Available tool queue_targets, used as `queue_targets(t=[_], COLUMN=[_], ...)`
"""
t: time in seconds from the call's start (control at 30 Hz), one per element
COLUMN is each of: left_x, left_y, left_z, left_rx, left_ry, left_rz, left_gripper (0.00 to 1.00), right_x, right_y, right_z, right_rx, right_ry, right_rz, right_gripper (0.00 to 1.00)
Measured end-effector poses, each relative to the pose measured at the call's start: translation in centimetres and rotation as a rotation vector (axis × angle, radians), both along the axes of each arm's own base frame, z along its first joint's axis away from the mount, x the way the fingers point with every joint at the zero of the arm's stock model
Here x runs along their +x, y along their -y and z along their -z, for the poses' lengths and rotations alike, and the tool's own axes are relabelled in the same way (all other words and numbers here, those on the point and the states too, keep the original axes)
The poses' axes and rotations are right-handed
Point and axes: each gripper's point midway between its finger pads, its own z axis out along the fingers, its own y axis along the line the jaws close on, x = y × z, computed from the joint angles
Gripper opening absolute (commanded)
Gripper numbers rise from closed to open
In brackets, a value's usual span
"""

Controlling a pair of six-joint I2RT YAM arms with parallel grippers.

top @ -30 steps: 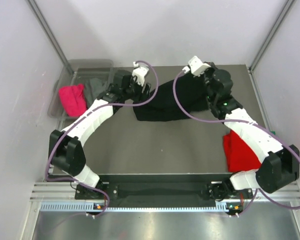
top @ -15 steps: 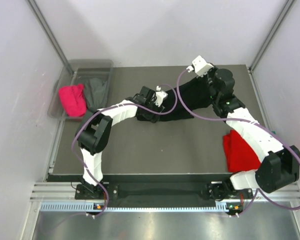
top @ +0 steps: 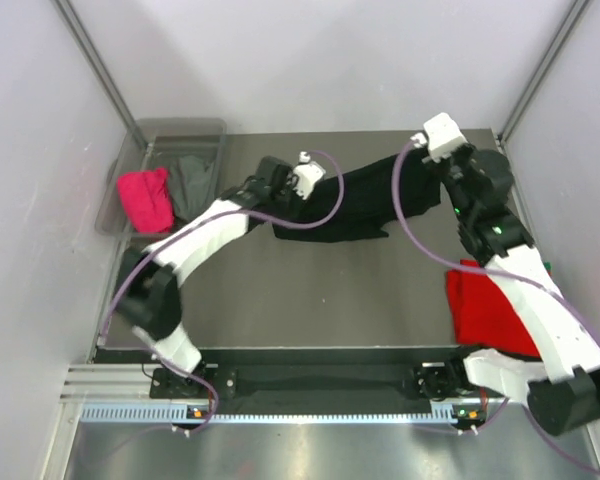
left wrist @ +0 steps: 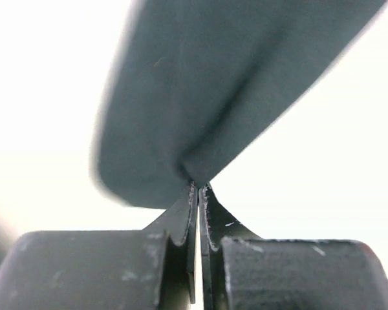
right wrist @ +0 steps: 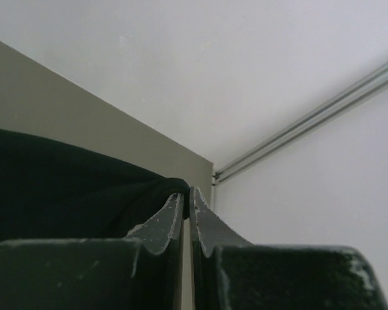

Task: Fold and stack the t-shirts
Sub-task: Flatten the tshirt out

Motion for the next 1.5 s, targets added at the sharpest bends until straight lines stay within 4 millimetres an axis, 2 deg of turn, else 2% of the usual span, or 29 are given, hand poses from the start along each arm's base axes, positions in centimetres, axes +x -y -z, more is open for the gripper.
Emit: queue_targets(t=[0.17,0.23,0.3,0.33,0.43,0.53,0.63,0.7,0.73,0.77,0.8,0.87,0.93,0.97,1.03,1.07,1.13,1.23,1.3,1.4,1.5], left_x=[-5.5,-7.4,-8.3,-8.6,-9.3,-9.1,-7.4,-5.6,-4.6,-3.7,-2.8,-0.7,1.7,2.3,2.8,2.4,0.7,-4.4,-7.3,-11.0,-15.0], left_y=[-4.4,-6.0,-7.7,-8.3,-8.7,-8.0,-7.3,-6.5,-6.1,-5.8,-5.6,-5.5,-5.8,-6.0,-6.7,-6.9,-7.2,-7.4,-7.6,-9.3,-11.6], left_z=[-13.1,-18.3,-23.3,-25.0,-28.1,-28.8,-26.5,-22.7,-20.2,-17.6,-15.0,-9.9,-6.2,-5.0,-3.3,-3.4,-3.9,-5.2,-5.1,-2.1,2.5], left_rx=[-0.071,-0.123,-0.172,-0.189,-0.215,-0.223,-0.194,-0.159,-0.136,-0.112,-0.081,-0.013,0.046,0.065,0.093,0.087,0.076,0.079,0.099,0.184,0.286], left_ry=[0.303,0.41,0.516,0.553,0.602,0.607,0.56,0.504,0.467,0.426,0.386,0.308,0.261,0.247,0.22,0.225,0.225,0.219,0.196,0.079,-0.112], left_rz=[0.054,0.063,0.048,0.046,0.061,0.089,0.099,0.103,0.103,0.104,0.106,0.076,0.018,-0.01,-0.055,-0.058,-0.043,0.044,0.119,0.205,0.269], left_gripper=[0.0,0.0,0.0,0.0,0.0,0.0,0.0,0.0,0.0,0.22,0.38,0.56,0.58,0.58,0.55,0.54,0.49,0.5,0.52,0.52,0.53], right_x=[-5.8,-7.2,-8.3,-8.6,-9.7,-11.1,-11.7,-11.2,-10.5,-9.5,-8.6,-6.5,-4.5,-3.6,-2.7,-2.4,-2.3,-2.4,-2.6,-2.7,-2.6], right_y=[1.9,2.7,3.0,3.0,2.8,3.4,3.8,4.2,4.3,4.3,4.3,4.4,4.5,4.6,4.9,5.1,5.3,5.2,5.1,4.9,4.7], right_z=[-1.8,-2.7,-4.0,-4.7,-7.4,-8.9,-8.6,-6.8,-5.3,-3.5,-1.6,2.4,6.6,8.7,11.3,12.2,12.5,11.4,10.7,10.3,10.4], right_rx=[0.171,0.209,0.243,0.254,0.274,0.279,0.266,0.245,0.228,0.211,0.194,0.16,0.133,0.122,0.114,0.115,0.125,0.145,0.16,0.185,0.208], right_ry=[0.021,0.038,0.053,0.056,0.1,0.15,0.179,0.167,0.14,0.104,0.065,-0.028,-0.126,-0.184,-0.262,-0.287,-0.294,-0.258,-0.236,-0.221,-0.224], right_rz=[-0.025,-0.021,-0.031,-0.042,-0.077,-0.071,-0.061,-0.041,-0.029,-0.019,-0.009,0.015,0.04,0.052,0.07,0.079,0.087,0.083,0.078,0.068,0.063], right_gripper=[0.0,0.0,0.0,0.0,0.0,0.0,0.0,0.0,0.0,0.0,0.0,0.0,0.0,0.0,0.0,0.0,0.0,0.0,0.0,0.0,0.0])
